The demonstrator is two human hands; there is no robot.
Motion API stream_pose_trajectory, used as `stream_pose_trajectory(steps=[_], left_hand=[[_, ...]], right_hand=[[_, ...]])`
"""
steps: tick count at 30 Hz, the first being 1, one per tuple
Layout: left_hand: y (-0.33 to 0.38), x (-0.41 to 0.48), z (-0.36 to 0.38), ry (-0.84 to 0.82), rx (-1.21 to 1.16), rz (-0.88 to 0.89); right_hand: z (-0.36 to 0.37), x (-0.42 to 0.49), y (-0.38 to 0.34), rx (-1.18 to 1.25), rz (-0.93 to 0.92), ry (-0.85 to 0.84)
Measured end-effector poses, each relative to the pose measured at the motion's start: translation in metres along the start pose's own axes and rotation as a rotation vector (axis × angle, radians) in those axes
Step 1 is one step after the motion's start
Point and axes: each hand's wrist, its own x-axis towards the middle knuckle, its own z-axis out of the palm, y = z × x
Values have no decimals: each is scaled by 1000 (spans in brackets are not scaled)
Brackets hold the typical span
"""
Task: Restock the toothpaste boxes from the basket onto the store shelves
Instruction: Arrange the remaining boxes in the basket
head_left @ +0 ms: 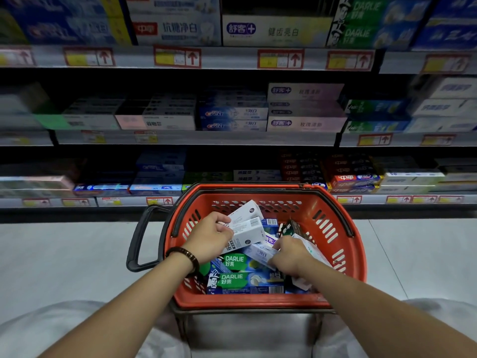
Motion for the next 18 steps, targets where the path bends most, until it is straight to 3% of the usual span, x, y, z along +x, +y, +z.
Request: stream_pose_trajectory(steps=[18], left_hand=[[12,-7,-3,7,-6,-14]], right_hand=[[-49,-19,9,375,-52,104]])
